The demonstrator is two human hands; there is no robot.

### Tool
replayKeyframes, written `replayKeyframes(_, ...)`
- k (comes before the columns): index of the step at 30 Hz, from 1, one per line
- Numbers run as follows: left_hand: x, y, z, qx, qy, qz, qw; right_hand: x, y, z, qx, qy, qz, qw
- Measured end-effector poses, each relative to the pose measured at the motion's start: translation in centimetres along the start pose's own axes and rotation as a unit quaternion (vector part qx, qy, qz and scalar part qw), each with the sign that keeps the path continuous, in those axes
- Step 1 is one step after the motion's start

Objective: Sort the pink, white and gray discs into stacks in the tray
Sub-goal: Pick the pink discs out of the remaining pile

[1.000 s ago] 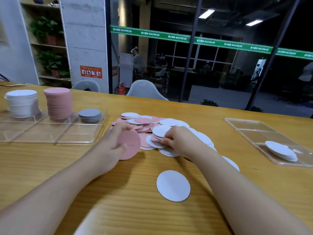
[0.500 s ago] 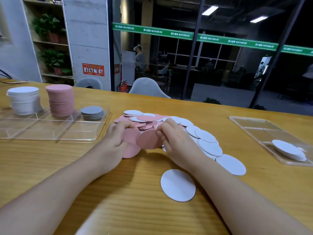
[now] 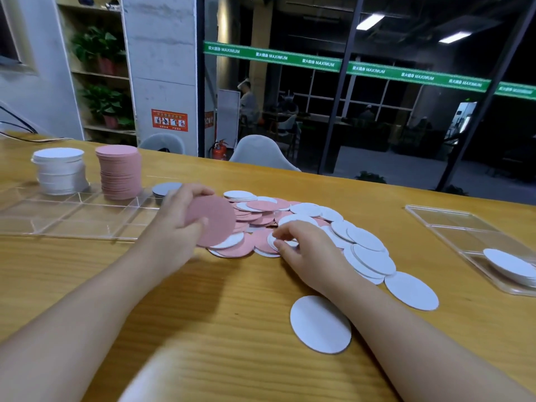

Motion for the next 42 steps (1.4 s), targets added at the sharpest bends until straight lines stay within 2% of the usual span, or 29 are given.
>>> replayKeyframes(5, 1.4, 0.5, 0.5, -0.005, 0.037, 0.068, 0.997, 0.9, -0.8, 2.4, 0.087, -0.018, -0.065, 0.994)
replayKeyframes(10, 1.8, 0.3, 0.6, -0.003, 0.048, 0.093, 0.995, 2.8, -2.2, 4.3, 0.117, -0.049, -0.069, 0.989)
replayKeyframes(13, 1.7, 0.4, 0.8, 0.006, 0.045, 0.096, 0.994, 3.3, -3.0, 4.0, 0.15, -0.05, -0.123, 0.98)
replayKeyframes(19, 1.9, 0.1, 0.6, 0.011, 0.064, 0.098, 0.993, 3.6, -3.2, 3.6, 0.122, -0.044, -0.123, 0.984)
replayKeyframes(22, 1.9, 0.2, 0.6, 0.007, 0.077, 0.099, 0.992, 3.7, -2.9, 3.6, 0.117, -0.072, -0.106, 0.985)
replayKeyframes(26, 1.9, 0.1, 0.5, 0.014, 0.086, 0.095, 0.992, 3.5, -2.1, 3.6, 0.141, -0.143, 0.005, 0.98)
replayKeyframes(30, 1.6, 0.1, 0.3, 0.017, 0.09, 0.087, 0.992, 2.4, -1.1, 4.0, 0.072, -0.167, 0.098, 0.978)
replayKeyframes(33, 1.4, 0.1, 0.3, 0.017, 0.091, 0.081, 0.992, 2.3, 0.1, 4.2, 0.037, -0.156, 0.088, 0.983)
replayKeyframes(36, 1.5, 0.1, 0.4, 0.018, 0.095, 0.081, 0.992, 3.0, -0.2, 3.9, 0.083, -0.142, 0.084, 0.983)
replayKeyframes(39, 1.6, 0.0, 0.4, 0.014, 0.09, 0.08, 0.993, 3.8, -1.5, 3.4, 0.162, -0.09, 0.01, 0.983)
replayKeyframes(42, 1.6, 0.0, 0.4, 0.014, 0.088, 0.077, 0.993, 4.1, -1.5, 3.4, 0.178, -0.082, -0.015, 0.981)
Point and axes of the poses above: each hand's wrist, its own z-axis towards the middle knuckle, its own y-axis out of the back of the hand, x = y × z, the point moved 1 cm from there along z, towards the middle knuckle, and after that the axes turned 5 degrees about -z, right-handed, at the moved point
